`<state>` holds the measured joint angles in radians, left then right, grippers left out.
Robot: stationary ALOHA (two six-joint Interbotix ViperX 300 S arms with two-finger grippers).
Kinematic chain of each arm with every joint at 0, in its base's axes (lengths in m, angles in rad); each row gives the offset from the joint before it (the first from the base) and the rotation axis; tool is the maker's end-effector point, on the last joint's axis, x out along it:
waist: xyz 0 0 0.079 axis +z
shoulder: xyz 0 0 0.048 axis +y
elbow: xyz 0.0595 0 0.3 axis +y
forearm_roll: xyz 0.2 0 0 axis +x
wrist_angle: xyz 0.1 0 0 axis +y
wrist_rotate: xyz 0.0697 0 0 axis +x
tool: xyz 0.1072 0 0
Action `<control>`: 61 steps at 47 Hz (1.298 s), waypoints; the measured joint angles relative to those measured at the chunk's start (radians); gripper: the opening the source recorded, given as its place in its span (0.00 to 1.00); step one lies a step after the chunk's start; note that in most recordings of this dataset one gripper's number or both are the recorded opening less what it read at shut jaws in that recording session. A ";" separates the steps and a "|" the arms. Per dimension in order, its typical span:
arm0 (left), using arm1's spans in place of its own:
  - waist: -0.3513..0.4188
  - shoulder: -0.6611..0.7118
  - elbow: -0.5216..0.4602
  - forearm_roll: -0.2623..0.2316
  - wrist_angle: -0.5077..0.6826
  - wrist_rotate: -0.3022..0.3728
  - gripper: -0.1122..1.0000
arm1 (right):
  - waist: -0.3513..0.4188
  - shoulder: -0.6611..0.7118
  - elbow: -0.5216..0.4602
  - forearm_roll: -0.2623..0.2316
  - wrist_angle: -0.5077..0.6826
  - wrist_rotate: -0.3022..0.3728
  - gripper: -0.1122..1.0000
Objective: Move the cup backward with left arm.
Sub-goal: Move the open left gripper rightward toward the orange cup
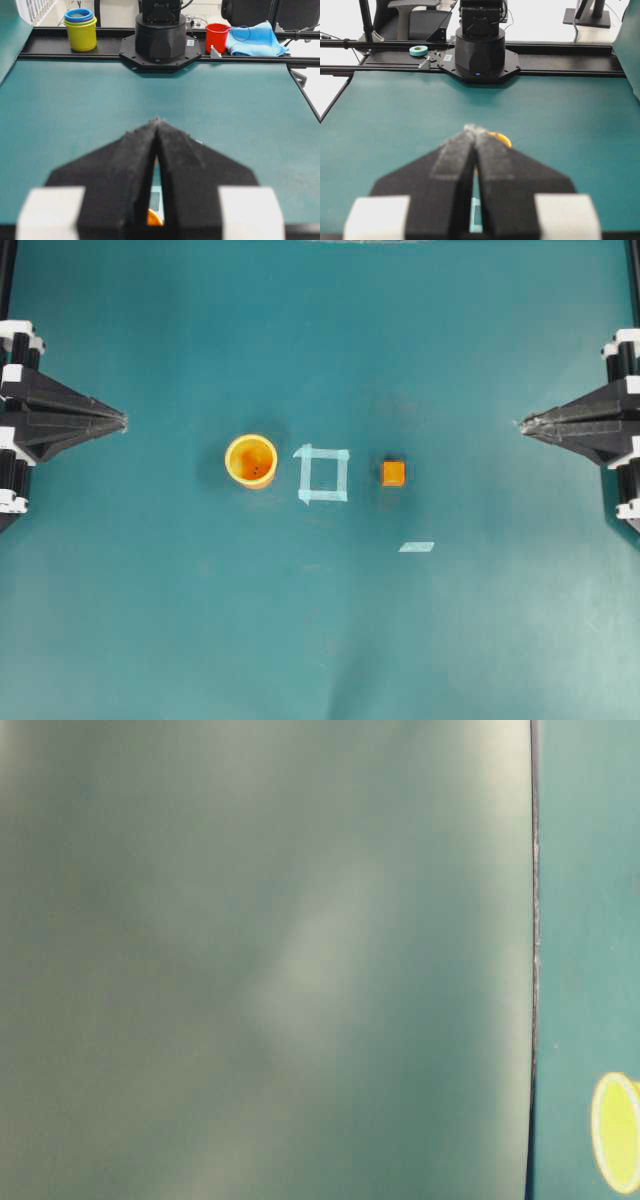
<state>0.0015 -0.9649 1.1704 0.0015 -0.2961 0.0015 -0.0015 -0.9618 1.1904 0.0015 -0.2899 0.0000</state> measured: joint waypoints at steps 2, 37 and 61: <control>0.000 0.000 0.000 0.000 0.021 0.000 0.11 | 0.000 0.002 -0.002 0.000 0.002 0.002 0.10; 0.003 0.008 0.000 0.000 0.202 -0.008 0.10 | 0.003 0.035 -0.038 0.000 0.067 0.008 0.10; 0.032 0.026 0.000 0.002 0.215 -0.029 0.66 | 0.003 0.035 -0.041 -0.002 0.067 0.009 0.10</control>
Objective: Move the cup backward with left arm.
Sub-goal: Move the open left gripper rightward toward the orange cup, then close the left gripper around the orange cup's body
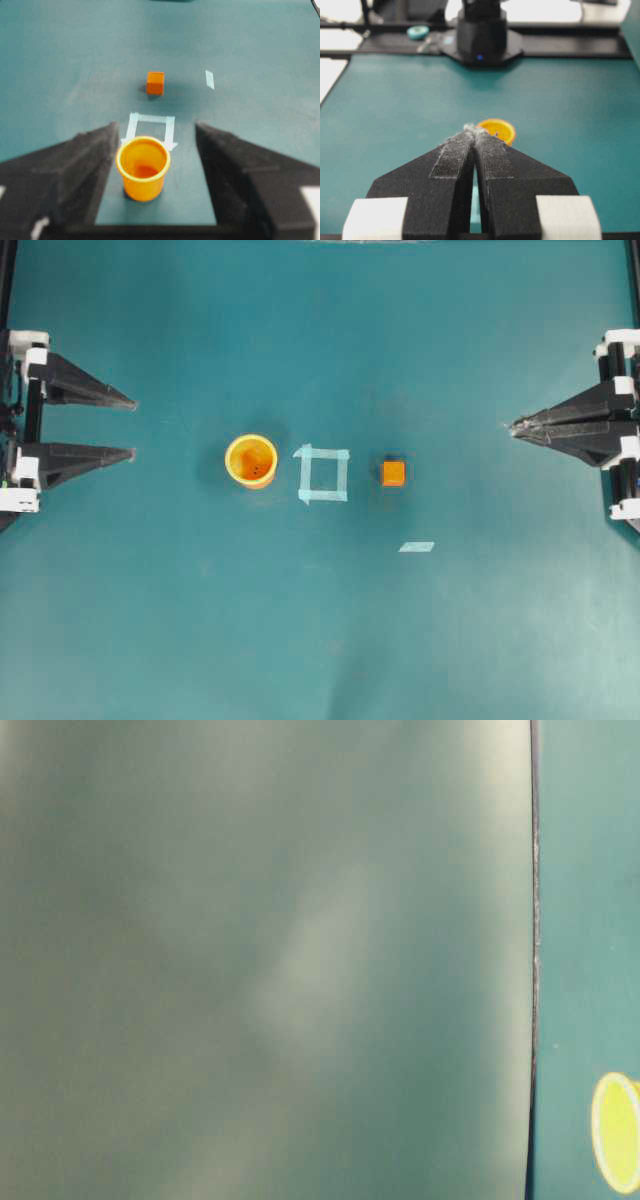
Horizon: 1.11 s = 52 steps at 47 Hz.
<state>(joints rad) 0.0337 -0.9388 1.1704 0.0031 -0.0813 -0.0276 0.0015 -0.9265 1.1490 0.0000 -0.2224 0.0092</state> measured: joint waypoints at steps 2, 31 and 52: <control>0.006 0.009 0.000 -0.002 0.015 -0.005 0.65 | 0.000 0.000 0.000 0.002 0.000 0.000 0.10; 0.021 0.408 -0.014 -0.002 0.003 0.015 0.78 | 0.000 0.000 0.000 0.002 0.000 0.000 0.10; 0.009 0.664 -0.017 0.008 -0.202 0.020 0.78 | 0.000 0.000 0.000 0.002 0.000 0.000 0.10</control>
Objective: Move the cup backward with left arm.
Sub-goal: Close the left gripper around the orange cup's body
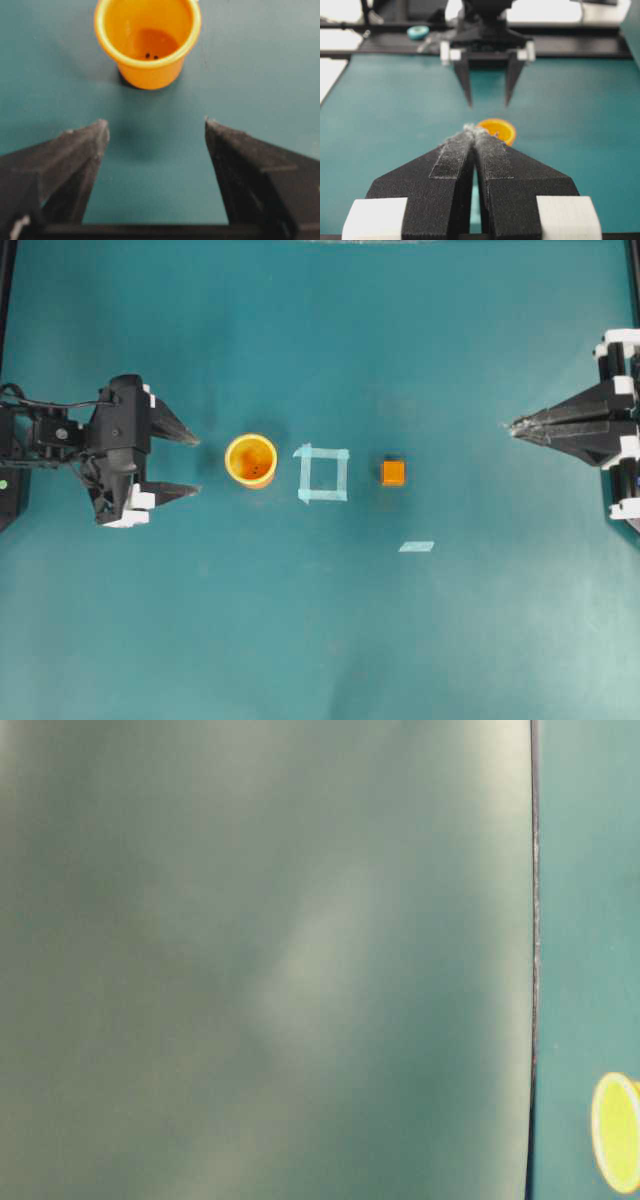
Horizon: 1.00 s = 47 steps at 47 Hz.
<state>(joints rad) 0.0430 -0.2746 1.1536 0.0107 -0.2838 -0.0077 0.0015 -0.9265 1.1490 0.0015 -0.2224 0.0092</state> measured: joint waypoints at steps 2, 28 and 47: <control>0.000 0.015 -0.002 0.000 -0.015 0.000 0.78 | 0.000 0.000 0.000 0.000 0.000 0.000 0.10; 0.017 0.130 -0.054 0.000 -0.083 0.000 0.86 | 0.002 0.000 -0.011 0.000 0.000 0.002 0.10; 0.018 0.219 -0.103 0.000 -0.170 -0.002 0.86 | 0.002 0.000 -0.012 0.000 0.000 0.002 0.10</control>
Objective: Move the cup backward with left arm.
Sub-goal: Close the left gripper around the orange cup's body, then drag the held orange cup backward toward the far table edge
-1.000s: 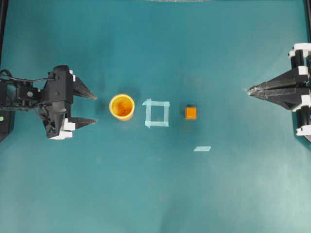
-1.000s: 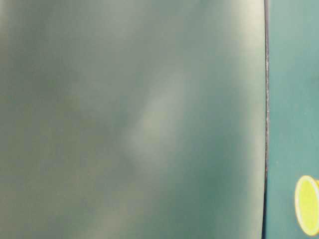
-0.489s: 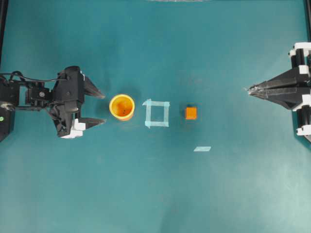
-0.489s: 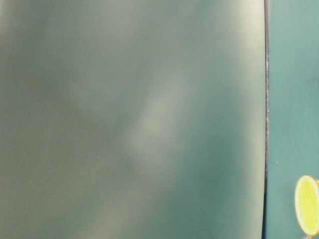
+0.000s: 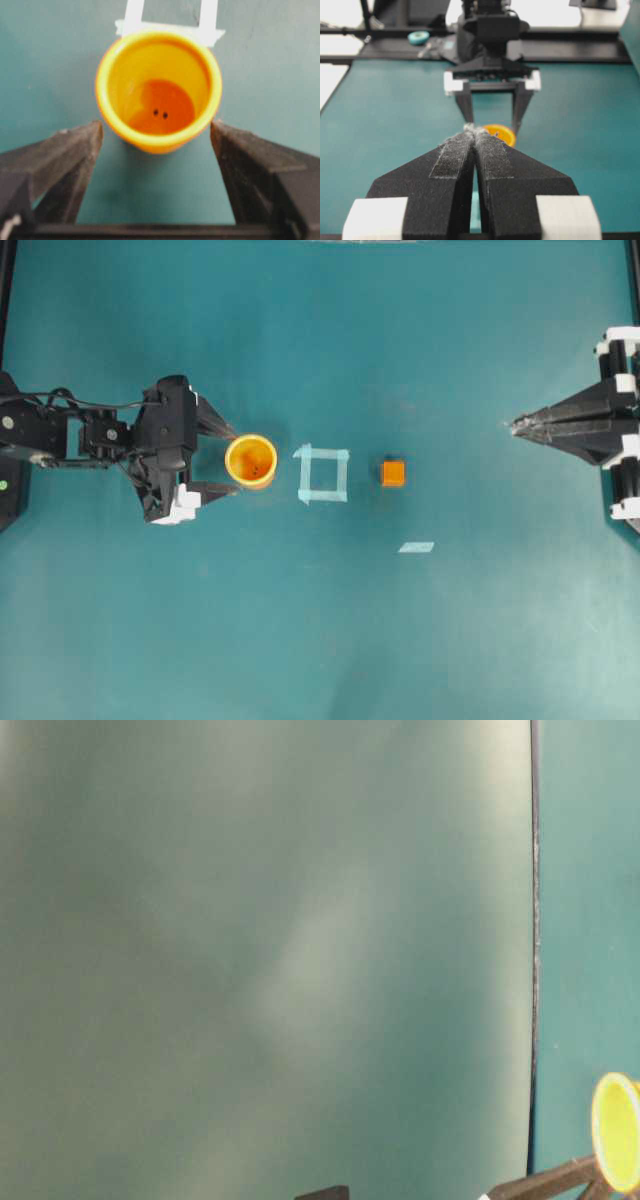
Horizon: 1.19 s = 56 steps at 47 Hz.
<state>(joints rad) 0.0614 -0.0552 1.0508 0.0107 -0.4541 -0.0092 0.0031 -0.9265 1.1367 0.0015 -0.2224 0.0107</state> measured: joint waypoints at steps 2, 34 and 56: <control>-0.002 0.008 0.000 0.002 -0.014 0.000 0.86 | -0.002 0.000 -0.002 0.000 0.000 0.000 0.10; -0.005 0.170 -0.014 0.000 -0.276 0.000 0.86 | 0.000 0.000 -0.020 0.000 0.023 0.000 0.10; -0.020 0.201 -0.023 0.002 -0.318 0.012 0.70 | -0.002 0.000 -0.021 0.000 0.023 0.002 0.10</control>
<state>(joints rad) 0.0414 0.1457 1.0278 0.0123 -0.7716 0.0031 0.0015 -0.9265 1.1152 0.0015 -0.1994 0.0123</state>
